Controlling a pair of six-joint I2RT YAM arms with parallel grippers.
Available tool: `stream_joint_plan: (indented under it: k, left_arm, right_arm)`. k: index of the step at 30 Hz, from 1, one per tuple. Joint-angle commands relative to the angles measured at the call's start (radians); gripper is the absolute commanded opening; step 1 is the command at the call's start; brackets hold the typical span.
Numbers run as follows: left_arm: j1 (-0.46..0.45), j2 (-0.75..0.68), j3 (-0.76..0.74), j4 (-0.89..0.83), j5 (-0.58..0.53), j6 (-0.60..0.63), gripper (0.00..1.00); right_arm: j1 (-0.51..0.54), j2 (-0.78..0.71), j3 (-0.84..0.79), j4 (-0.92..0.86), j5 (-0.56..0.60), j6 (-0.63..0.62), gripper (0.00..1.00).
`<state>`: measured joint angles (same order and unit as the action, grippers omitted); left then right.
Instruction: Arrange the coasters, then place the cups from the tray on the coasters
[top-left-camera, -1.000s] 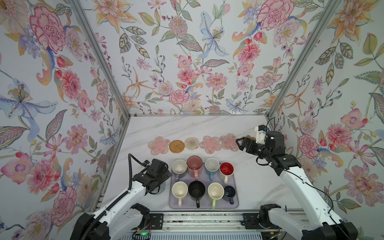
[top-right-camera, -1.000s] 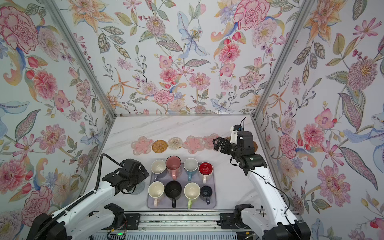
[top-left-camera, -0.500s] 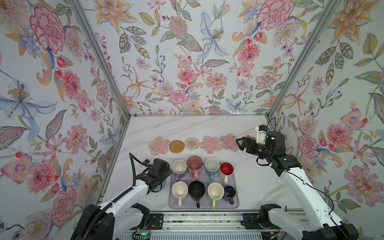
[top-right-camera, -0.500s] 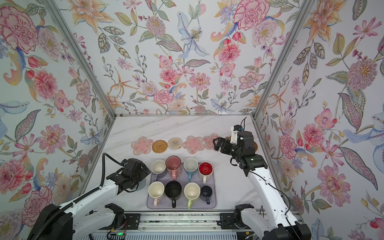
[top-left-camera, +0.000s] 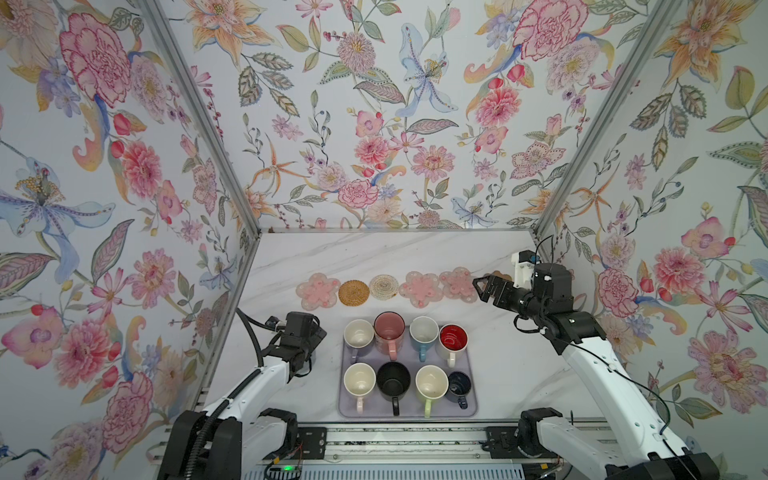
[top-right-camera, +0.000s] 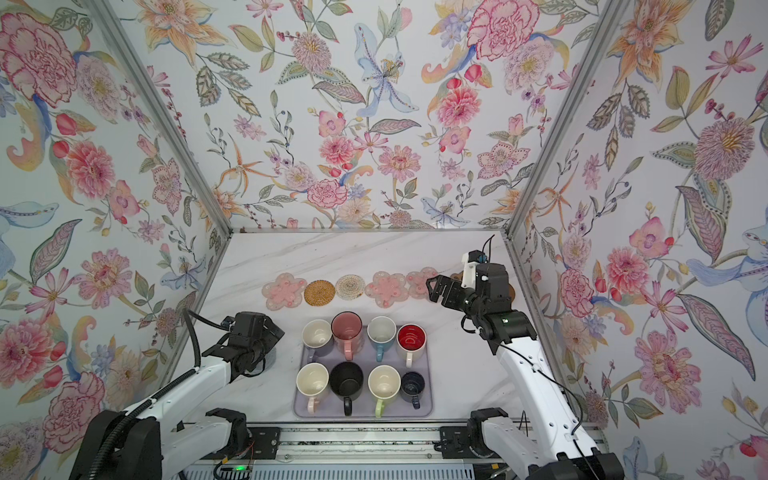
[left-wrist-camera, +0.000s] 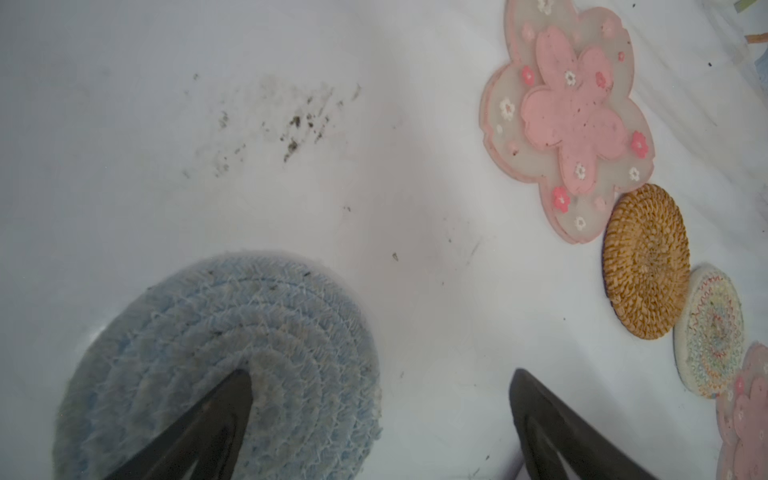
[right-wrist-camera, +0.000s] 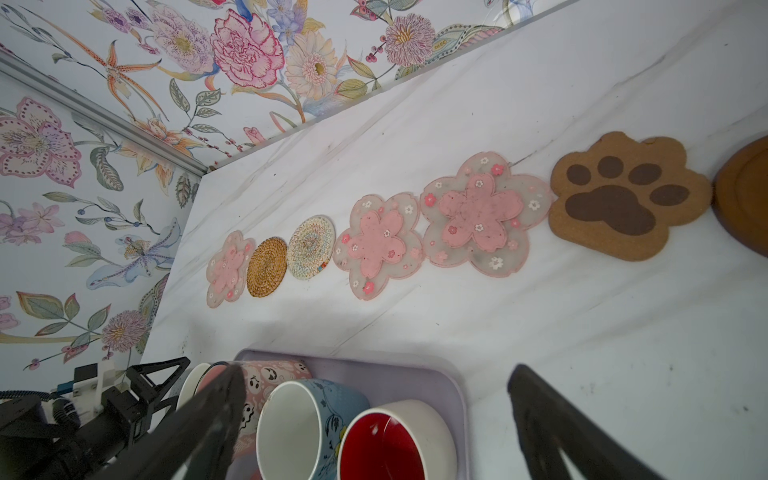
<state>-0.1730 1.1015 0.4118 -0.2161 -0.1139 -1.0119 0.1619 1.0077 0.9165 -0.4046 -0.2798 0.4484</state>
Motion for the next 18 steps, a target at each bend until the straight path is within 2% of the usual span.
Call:
stream_joint_plan:
  k: [1, 7, 18]
  left_arm:
    - [0.06, 0.058, -0.022, -0.048, 0.035, 0.056, 0.99]
    - [0.165, 0.18, 0.045, -0.011, 0.07, 0.103, 0.99]
    - [0.247, 0.453, 0.255, 0.062, 0.093, 0.148, 0.99]
  right_arm:
    - [-0.006, -0.016, 0.018, -0.017, 0.003, -0.011, 0.99]
    - [-0.007, -0.017, 0.025, -0.025, 0.003, -0.013, 0.99]
    - [-0.009, -0.054, 0.039, -0.078, 0.024, -0.015, 0.99]
